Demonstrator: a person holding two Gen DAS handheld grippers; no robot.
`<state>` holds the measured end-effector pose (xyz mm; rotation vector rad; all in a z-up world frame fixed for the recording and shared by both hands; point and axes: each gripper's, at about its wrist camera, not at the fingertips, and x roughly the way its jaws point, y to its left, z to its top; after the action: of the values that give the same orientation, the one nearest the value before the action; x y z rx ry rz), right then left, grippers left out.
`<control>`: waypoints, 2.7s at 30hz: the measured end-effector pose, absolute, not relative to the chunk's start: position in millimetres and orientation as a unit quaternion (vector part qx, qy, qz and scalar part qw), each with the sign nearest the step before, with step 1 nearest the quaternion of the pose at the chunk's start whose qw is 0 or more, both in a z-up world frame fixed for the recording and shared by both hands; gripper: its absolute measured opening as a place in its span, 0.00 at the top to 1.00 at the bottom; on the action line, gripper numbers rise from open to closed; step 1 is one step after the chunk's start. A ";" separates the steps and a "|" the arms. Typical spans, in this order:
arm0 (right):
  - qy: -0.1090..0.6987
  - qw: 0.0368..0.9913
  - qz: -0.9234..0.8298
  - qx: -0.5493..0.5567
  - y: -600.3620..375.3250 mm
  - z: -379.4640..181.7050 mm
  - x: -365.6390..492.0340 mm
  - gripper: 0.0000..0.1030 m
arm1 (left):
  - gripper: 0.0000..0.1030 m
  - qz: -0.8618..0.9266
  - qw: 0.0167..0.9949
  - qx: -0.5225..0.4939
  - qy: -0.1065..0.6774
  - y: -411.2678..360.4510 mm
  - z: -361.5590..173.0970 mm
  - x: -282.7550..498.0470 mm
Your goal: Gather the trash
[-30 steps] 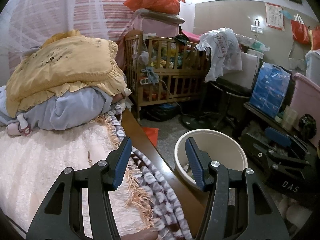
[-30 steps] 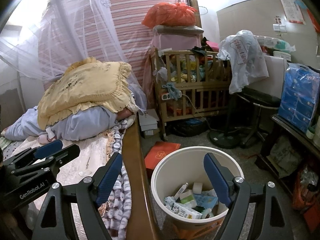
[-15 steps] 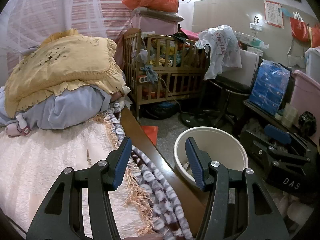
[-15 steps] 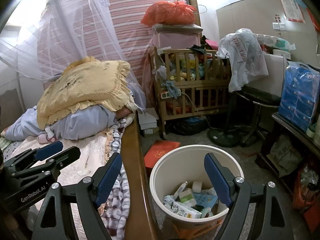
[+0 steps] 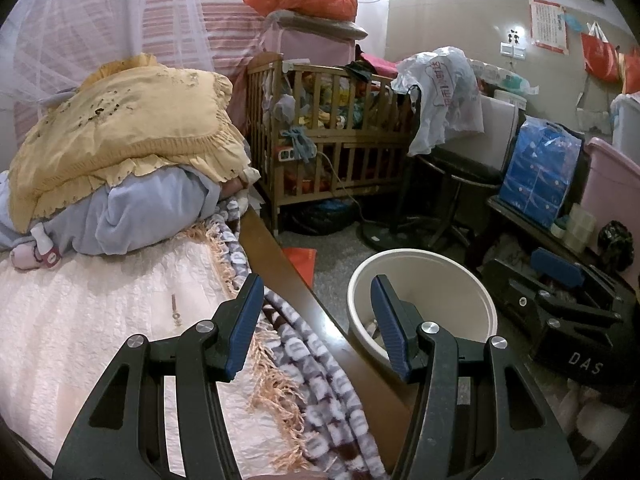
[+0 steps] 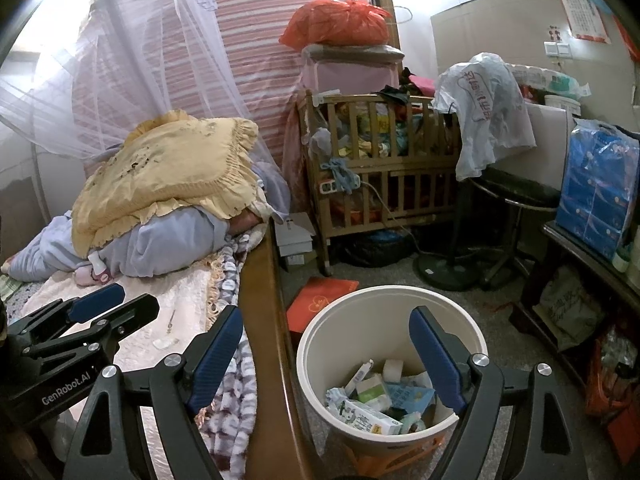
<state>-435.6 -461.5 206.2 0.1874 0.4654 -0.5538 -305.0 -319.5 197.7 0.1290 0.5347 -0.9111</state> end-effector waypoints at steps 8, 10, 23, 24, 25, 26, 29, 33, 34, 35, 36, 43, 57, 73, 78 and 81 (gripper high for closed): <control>0.229 0.930 -0.271 0.093 -462.5 201.6 -439.2 0.19 | 0.47 -0.433 0.862 0.064 0.256 -319.6 194.7 -305.8; 0.229 0.930 -0.271 0.094 -462.6 200.5 -440.3 0.19 | 0.47 -0.433 0.862 0.064 0.255 -319.5 194.3 -306.3; 0.231 0.929 -0.271 0.098 -466.4 194.9 -442.5 0.18 | 0.47 -0.435 0.861 0.067 0.255 -319.6 191.5 -305.9; 0.232 0.929 -0.271 0.098 -466.5 194.0 -443.2 0.18 | 0.47 -0.435 0.861 0.068 0.255 -319.2 190.8 -305.5; 0.232 0.929 -0.272 0.098 -466.5 193.9 -443.5 0.18 | 0.47 -0.434 0.861 0.067 0.255 -319.8 191.6 -306.3; 0.233 0.929 -0.272 0.099 -466.4 193.4 -444.2 0.18 | 0.47 -0.435 0.861 0.067 0.255 -319.7 191.3 -306.3; 0.233 0.929 -0.271 0.099 -466.8 193.1 -444.5 0.18 | 0.47 -0.434 0.861 0.068 0.255 -320.2 191.4 -306.8; 0.234 0.928 -0.271 0.100 -467.6 194.2 -443.5 0.18 | 0.47 -0.433 0.862 0.068 0.255 -320.4 191.3 -307.1; 0.234 0.928 -0.271 0.100 -467.5 193.7 -444.2 0.18 | 0.47 -0.433 0.862 0.068 0.256 -320.4 191.3 -307.2; 0.234 0.928 -0.272 0.099 -467.5 193.7 -444.3 0.18 | 0.47 -0.433 0.862 0.067 0.256 -320.4 191.3 -307.3; 0.234 0.928 -0.271 0.100 -467.9 194.1 -443.9 0.18 | 0.47 -0.434 0.861 0.067 0.256 -320.7 192.2 -307.4; 0.235 0.928 -0.271 0.100 -468.5 193.5 -444.4 0.18 | 0.47 -0.434 0.861 0.070 0.255 -320.7 190.0 -306.7; 0.236 0.927 -0.273 0.102 -471.0 190.7 -446.2 0.18 | 0.47 -0.435 0.861 0.071 0.256 -322.5 189.1 -308.8; 0.242 0.924 -0.275 0.109 -475.9 182.2 -453.9 0.17 | 0.47 -0.445 0.852 0.085 0.262 -325.7 184.1 -308.9; 0.247 0.922 -0.276 0.112 -478.0 182.1 -452.7 0.17 | 0.47 -0.447 0.849 0.088 0.267 -329.5 182.6 -308.1; 0.249 0.921 -0.276 0.113 -478.3 182.0 -452.4 0.17 | 0.47 -0.450 0.847 0.089 0.270 -332.0 182.3 -308.5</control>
<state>-452.4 -478.3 182.0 0.2314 0.5114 -0.5669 -308.5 -332.0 182.3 0.1884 0.5685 -0.9490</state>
